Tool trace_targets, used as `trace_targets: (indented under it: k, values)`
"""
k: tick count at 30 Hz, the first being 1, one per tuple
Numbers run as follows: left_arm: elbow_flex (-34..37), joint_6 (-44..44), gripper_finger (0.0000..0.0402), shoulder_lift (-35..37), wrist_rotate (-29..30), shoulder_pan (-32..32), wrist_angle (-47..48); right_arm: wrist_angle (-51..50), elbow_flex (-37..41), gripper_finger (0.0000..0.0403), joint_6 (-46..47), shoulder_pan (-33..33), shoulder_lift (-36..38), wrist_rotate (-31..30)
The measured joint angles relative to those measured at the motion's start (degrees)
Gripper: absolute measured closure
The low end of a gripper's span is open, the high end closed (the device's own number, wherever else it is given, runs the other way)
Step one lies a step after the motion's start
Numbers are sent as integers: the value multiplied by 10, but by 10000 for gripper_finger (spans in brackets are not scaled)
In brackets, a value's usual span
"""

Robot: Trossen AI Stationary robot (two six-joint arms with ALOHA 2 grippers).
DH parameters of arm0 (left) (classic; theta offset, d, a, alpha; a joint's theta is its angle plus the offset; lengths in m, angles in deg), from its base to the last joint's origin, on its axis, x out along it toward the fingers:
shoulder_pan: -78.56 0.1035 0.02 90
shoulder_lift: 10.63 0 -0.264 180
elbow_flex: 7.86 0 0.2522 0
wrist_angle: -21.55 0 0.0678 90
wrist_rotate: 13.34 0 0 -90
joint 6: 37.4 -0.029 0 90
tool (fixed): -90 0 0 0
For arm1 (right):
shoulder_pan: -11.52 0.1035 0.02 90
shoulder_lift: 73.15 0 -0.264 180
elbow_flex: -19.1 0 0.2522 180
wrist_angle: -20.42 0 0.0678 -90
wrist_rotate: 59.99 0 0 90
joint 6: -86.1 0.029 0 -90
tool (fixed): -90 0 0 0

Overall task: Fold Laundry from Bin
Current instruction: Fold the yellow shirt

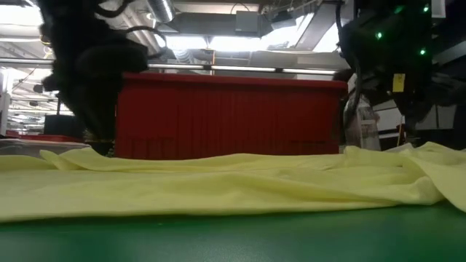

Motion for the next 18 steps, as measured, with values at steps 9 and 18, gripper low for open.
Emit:
trace_targets:
  k: [9,18]
  values:
    - [0,36,280,0,-3,-71,-24,34,-51,253,2,87,1,7]
    - [0,36,280,0,2,-163,-136,138,-66,253,2,222,1,113]
